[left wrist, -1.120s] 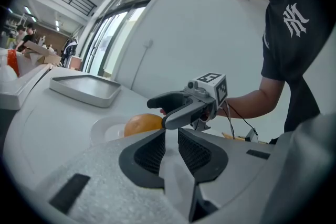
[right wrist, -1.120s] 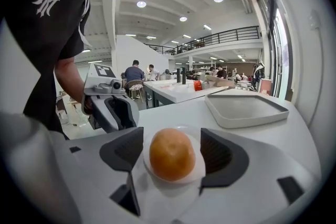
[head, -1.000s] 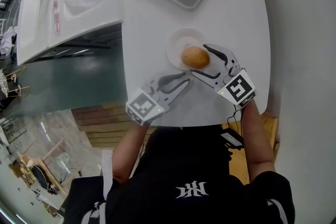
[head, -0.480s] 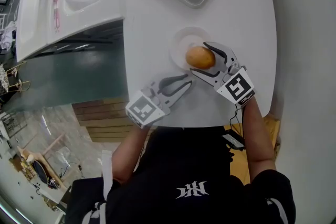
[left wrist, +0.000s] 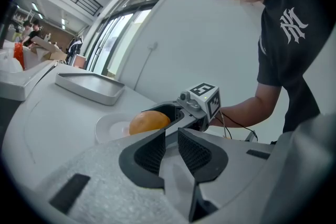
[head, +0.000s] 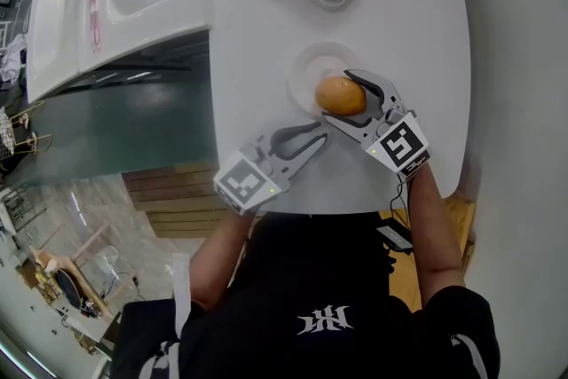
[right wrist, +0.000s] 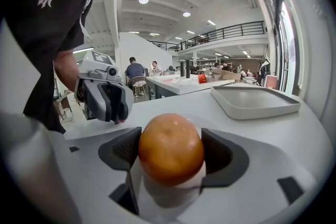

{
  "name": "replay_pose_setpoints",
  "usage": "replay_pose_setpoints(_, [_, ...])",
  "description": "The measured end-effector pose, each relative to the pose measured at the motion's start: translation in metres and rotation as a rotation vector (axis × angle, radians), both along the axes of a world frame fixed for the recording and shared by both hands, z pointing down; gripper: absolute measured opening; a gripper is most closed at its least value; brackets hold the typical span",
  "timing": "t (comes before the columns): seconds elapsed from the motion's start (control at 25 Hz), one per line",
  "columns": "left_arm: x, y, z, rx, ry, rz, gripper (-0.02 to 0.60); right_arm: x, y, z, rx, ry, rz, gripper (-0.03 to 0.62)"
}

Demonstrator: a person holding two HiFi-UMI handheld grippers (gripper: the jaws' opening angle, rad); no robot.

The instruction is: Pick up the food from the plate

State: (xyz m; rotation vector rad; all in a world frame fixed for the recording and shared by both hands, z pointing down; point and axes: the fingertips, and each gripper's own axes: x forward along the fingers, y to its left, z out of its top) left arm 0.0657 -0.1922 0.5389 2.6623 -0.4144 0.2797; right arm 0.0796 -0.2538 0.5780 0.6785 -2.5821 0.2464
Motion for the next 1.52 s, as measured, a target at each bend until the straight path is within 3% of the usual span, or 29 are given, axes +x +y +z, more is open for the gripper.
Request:
replay_pose_setpoints(0.44, [-0.002, 0.003, -0.011, 0.067, -0.023, 0.025, 0.048, 0.006, 0.007, -0.034, 0.036, -0.028, 0.042, 0.324])
replay_pose_setpoints(0.92, [0.01, 0.017, -0.075, 0.192, -0.013, -0.001, 0.048, 0.018, 0.022, -0.088, 0.125, -0.048, 0.161, 0.324])
replay_pose_setpoints(1.16, [0.018, 0.042, -0.103, 0.24, -0.002, -0.013, 0.048, 0.018, 0.04, -0.112, 0.153, -0.068, 0.232, 0.324])
replay_pose_setpoints(1.32, [0.012, 0.084, -0.126, 0.262, 0.018, 0.008, 0.048, 0.006, 0.079, -0.135, 0.176, -0.077, 0.242, 0.324])
replay_pose_setpoints(1.52, [0.009, 0.094, -0.143, 0.279, 0.033, 0.019, 0.048, 0.001, 0.089, -0.155, 0.203, -0.087, 0.24, 0.324])
